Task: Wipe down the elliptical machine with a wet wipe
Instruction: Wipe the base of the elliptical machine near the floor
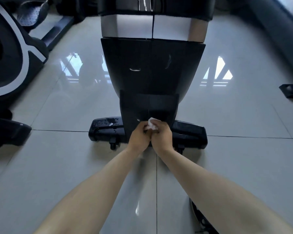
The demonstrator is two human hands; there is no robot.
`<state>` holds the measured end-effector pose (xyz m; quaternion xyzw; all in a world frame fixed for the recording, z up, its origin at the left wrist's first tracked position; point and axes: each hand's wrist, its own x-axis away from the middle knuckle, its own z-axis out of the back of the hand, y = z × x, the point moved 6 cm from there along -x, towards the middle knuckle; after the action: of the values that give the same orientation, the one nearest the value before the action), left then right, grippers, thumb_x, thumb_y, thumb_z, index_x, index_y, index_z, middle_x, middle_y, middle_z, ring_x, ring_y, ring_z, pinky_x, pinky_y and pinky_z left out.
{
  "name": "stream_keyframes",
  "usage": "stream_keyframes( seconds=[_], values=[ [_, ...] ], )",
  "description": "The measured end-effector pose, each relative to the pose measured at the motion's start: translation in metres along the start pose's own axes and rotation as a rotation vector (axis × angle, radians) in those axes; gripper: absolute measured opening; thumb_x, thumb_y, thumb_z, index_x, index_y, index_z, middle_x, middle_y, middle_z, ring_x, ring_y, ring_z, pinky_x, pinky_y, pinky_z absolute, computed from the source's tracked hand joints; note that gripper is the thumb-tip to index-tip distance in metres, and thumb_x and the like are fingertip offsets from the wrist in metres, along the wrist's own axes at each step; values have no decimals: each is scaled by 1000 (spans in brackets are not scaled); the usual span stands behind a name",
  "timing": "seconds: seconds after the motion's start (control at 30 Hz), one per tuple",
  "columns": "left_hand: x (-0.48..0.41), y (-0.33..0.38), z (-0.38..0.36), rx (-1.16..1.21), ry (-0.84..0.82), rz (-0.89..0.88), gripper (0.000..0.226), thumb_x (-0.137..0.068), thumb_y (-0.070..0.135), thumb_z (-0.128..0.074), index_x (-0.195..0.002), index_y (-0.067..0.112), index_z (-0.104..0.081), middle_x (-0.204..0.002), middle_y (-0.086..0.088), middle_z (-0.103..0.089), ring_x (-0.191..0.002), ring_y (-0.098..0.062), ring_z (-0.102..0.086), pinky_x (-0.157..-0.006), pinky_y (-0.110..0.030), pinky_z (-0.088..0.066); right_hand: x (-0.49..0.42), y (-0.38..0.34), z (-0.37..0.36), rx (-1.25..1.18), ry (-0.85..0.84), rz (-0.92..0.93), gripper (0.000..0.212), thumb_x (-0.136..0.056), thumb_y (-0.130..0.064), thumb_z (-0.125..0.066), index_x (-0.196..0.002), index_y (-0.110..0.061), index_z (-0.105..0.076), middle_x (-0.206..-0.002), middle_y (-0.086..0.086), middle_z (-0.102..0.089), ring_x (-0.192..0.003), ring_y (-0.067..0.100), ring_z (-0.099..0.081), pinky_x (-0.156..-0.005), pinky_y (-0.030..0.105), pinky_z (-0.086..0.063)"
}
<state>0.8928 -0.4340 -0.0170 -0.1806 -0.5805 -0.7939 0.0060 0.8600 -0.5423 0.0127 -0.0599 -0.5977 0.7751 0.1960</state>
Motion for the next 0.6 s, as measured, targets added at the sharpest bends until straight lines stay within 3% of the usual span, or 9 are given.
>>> stream_keyframes(
  seconds=[0.03,0.1,0.17,0.23,0.3,0.4,0.53,0.6],
  values=[
    [1,-1,1,-34,7,18,33,-95,22,-62,-127,23,-61,-116,3,-64,-109,-17,-62,-102,-40,-51,0,4,-3,-35,-28,-34,25,-101,-7,-57,-119,-15,-72,-111,-8,-64,-102,2,-62,-80,0,-45],
    [4,-1,2,12,12,38,31,-86,24,-58,-116,32,-63,-111,0,-69,-105,-23,-66,-100,-47,-54,0,6,-4,-48,-60,-72,26,-101,-5,-56,-120,-15,-71,-107,-9,-65,-101,4,-64,-78,4,-48],
    [-1,-11,2,17,24,29,29,-82,27,-53,-108,38,-61,-104,-2,-72,-98,-25,-70,-93,-50,-58,-1,1,1,-8,-33,-39,34,-98,1,-53,-123,-15,-70,-120,0,-64,-110,14,-63,-78,5,-48],
    [-3,-8,2,32,34,6,24,-90,22,-55,-109,35,-62,-100,-2,-73,-86,-24,-69,-82,-47,-58,1,-12,13,49,47,56,42,-94,8,-48,-126,-10,-69,-126,2,-60,-113,15,-57,-77,-2,-41],
    [-2,-1,5,80,65,-15,22,-95,18,-56,-106,36,-63,-99,-3,-74,-80,-24,-66,-76,-43,-54,1,-29,23,136,137,225,46,-91,10,-47,-127,-8,-68,-128,5,-59,-117,18,-54,-90,1,-37],
    [-3,-1,9,45,82,-25,23,-88,32,-58,-99,51,-61,-100,5,-74,-91,-25,-69,-80,-44,-54,-4,-45,23,250,174,410,44,-89,10,-52,-126,-8,-68,-130,7,-58,-119,20,-50,-104,17,-37],
    [-5,-13,17,57,91,22,28,-85,32,-57,-97,58,-60,-98,9,-71,-90,-23,-67,-86,-49,-55,-13,-41,16,276,140,351,44,-89,10,-50,-124,-9,-69,-127,6,-54,-117,23,-48,-102,20,-38],
    [1,-14,17,73,97,74,30,-93,23,-59,-112,46,-61,-100,5,-71,-86,-22,-67,-87,-46,-56,-10,-26,9,248,74,242,40,-92,7,-50,-123,-12,-69,-125,1,-51,-118,19,-50,-98,11,-37]
  ],
)
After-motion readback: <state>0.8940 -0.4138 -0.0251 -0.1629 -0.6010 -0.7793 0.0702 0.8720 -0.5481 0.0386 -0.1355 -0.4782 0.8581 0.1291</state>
